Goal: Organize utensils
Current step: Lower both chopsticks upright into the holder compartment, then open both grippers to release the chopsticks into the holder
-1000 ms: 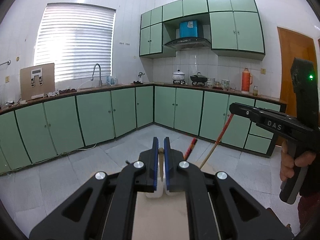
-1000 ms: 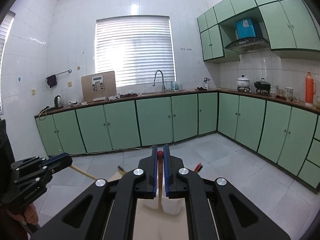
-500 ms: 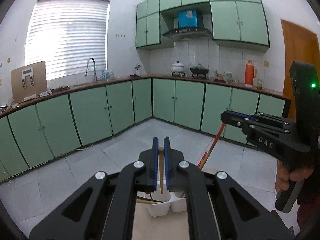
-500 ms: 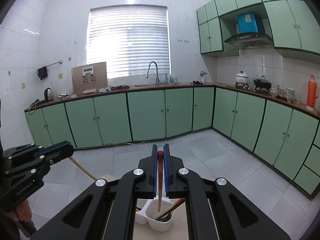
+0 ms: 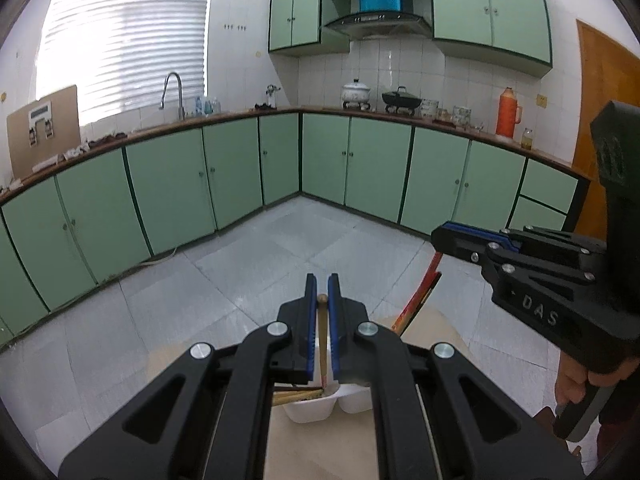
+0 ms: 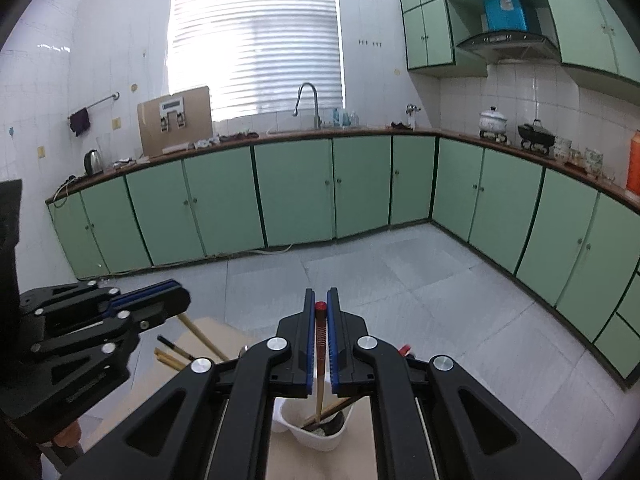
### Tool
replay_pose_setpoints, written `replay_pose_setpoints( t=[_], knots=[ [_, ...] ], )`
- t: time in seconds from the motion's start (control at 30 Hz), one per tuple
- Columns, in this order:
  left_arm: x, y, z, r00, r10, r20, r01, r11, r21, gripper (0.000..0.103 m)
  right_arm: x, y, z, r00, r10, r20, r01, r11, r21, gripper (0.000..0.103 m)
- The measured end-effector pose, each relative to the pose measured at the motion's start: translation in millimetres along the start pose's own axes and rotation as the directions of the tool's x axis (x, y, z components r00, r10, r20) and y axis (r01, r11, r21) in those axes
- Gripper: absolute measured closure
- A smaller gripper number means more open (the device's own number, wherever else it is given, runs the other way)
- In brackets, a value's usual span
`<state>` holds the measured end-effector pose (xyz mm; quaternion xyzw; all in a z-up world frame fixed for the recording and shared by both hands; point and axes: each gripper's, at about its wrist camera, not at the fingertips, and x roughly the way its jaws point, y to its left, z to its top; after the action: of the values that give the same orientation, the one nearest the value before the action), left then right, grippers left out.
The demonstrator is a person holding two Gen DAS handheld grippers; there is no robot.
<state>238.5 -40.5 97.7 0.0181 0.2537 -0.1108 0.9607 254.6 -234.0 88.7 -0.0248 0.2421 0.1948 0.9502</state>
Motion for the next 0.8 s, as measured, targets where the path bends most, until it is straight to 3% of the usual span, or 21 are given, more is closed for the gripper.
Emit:
replay_pose_setpoints(
  t=[0.23, 0.4, 0.73, 0.8],
  knots=[
    [28.5, 10.9, -20.4, 0.997, -0.002, -0.076, -0.001, 0.999, -0.034, 0.097, 18.3, 3.6, -19.1, 0.997, 0.011, -0.074, -0.012, 1.000, -0.006, 0.097],
    [34.2, 18.6, -31.9, 0.995, 0.000, -0.098, -0.006, 0.998, -0.063, 0.089, 15.9, 2.7, -27.6, 0.997, -0.002, -0.075, 0.002, 1.000, -0.005, 0.087],
    [-21.1, 17.8, -36.0, 0.998, 0.043, 0.036, -0.040, 0.995, -0.094, 0.040, -46.7, 0.5, -31.8, 0.994, -0.072, 0.079, 0.072, 0.997, -0.003, 0.052],
    [-34.9, 15.0, -41.2, 0.996, 0.063, 0.059, -0.057, 0.994, -0.098, 0.035, -58.7, 0.3, -37.7, 0.992, -0.081, 0.098, 0.081, 0.997, 0.009, 0.046]
  ],
)
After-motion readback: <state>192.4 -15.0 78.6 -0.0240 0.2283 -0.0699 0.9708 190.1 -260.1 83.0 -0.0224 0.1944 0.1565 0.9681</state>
